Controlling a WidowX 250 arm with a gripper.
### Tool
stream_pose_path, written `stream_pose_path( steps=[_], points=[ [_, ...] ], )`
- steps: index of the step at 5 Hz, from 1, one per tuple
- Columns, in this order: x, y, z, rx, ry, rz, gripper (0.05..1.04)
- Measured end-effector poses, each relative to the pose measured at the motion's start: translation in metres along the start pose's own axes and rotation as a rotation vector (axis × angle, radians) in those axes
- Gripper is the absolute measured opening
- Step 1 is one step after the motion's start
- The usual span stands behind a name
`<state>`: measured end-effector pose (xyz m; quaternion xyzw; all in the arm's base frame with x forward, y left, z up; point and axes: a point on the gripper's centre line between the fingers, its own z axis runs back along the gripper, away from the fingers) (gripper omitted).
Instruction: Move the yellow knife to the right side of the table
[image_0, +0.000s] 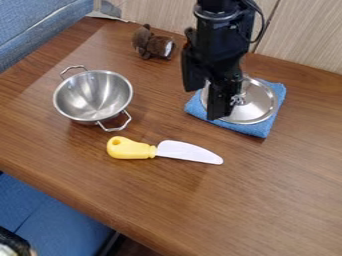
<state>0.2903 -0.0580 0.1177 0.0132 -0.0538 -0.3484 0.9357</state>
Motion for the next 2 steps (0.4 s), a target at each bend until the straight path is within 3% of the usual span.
stream_pose_path(
  steps=[2],
  points=[
    [-0.032, -0.019, -0.017, 0.016, 0.115, -0.242, 1.001]
  ],
)
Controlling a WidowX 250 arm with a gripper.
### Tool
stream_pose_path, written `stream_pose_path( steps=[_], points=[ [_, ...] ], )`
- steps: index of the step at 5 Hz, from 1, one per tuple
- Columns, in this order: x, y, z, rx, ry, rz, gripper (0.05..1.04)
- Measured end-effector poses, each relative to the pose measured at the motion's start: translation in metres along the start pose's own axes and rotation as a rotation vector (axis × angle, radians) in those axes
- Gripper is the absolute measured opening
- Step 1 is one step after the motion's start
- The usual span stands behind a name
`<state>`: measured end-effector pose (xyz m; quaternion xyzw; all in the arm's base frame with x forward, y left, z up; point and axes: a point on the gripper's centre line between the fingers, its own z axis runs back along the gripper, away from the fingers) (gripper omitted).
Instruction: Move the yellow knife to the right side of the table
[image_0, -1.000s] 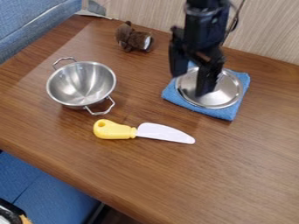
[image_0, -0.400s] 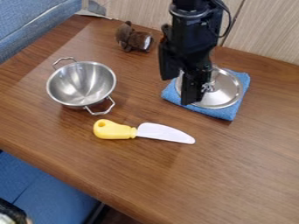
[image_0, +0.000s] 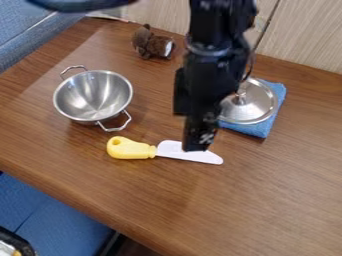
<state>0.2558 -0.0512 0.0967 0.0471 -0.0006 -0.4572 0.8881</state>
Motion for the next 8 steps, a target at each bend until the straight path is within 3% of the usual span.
stream_pose_path(
  steps=[2, 4, 6, 8],
  points=[
    [-0.044, 0.002, -0.025, -0.064, 0.085, -0.013, 1.001],
    [-0.056, 0.009, -0.035, -0.095, 0.104, 0.005, 0.950],
    [-0.052, 0.015, -0.039, -0.091, 0.105, 0.017, 0.396],
    [-0.051, 0.013, -0.039, -0.103, 0.109, 0.008, 0.375]
  ],
)
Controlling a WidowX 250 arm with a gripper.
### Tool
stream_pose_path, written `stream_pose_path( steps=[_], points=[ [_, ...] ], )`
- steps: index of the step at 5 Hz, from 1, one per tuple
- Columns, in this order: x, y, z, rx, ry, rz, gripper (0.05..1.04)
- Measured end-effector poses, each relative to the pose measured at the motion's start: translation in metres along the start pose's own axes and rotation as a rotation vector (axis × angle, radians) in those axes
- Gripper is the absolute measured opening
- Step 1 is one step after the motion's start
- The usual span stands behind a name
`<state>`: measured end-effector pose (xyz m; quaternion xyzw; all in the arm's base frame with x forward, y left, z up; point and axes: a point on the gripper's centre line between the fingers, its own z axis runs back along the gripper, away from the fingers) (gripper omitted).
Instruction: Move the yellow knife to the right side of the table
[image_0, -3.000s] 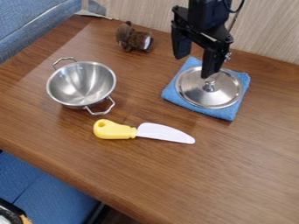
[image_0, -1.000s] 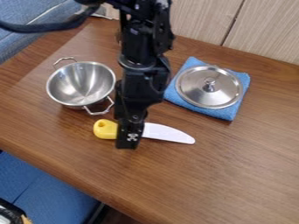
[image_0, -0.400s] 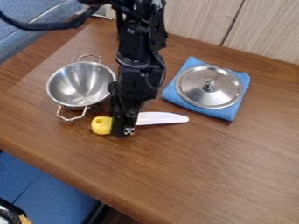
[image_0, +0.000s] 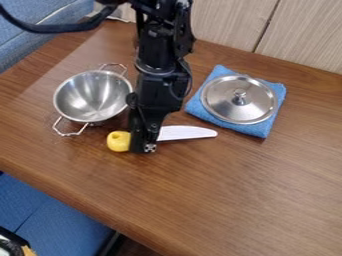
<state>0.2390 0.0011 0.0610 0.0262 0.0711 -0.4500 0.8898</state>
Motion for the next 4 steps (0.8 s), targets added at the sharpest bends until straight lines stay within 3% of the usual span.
stream_pose_path(
  steps=[2, 3, 4],
  points=[
    [0.007, -0.026, 0.007, -0.029, -0.055, 0.031, 0.375],
    [0.012, -0.044, 0.021, -0.014, -0.115, 0.100, 0.375],
    [0.012, -0.062, 0.034, 0.013, -0.127, 0.268, 0.375]
  ],
)
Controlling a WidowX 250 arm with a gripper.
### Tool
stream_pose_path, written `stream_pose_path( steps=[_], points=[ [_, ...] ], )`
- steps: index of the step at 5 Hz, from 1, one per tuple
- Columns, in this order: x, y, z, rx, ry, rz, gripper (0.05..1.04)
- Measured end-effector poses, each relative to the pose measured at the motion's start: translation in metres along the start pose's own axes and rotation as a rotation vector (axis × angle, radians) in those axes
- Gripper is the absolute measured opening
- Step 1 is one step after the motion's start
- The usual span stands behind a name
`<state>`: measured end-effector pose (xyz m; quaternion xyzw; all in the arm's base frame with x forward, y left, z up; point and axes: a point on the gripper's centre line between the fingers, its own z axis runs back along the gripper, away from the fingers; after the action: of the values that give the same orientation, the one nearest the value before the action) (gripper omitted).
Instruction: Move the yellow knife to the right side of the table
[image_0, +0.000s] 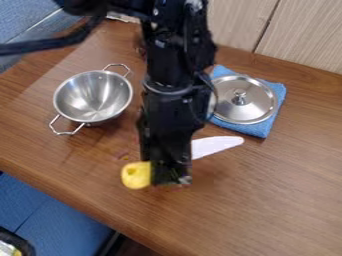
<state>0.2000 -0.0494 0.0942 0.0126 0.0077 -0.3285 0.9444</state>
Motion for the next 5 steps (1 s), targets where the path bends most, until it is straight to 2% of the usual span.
stream_pose_path(
  steps=[1, 2, 3, 4, 5],
  points=[
    [0.000, -0.013, 0.001, 0.019, 0.009, 0.146, 0.375],
    [0.009, -0.027, -0.002, 0.018, 0.046, 0.254, 0.375],
    [0.029, -0.040, -0.008, -0.008, 0.058, 0.273, 0.375],
    [0.052, -0.055, -0.009, -0.026, 0.033, 0.237, 0.375],
    [0.069, -0.061, -0.007, -0.048, -0.016, 0.227, 0.375]
  ],
)
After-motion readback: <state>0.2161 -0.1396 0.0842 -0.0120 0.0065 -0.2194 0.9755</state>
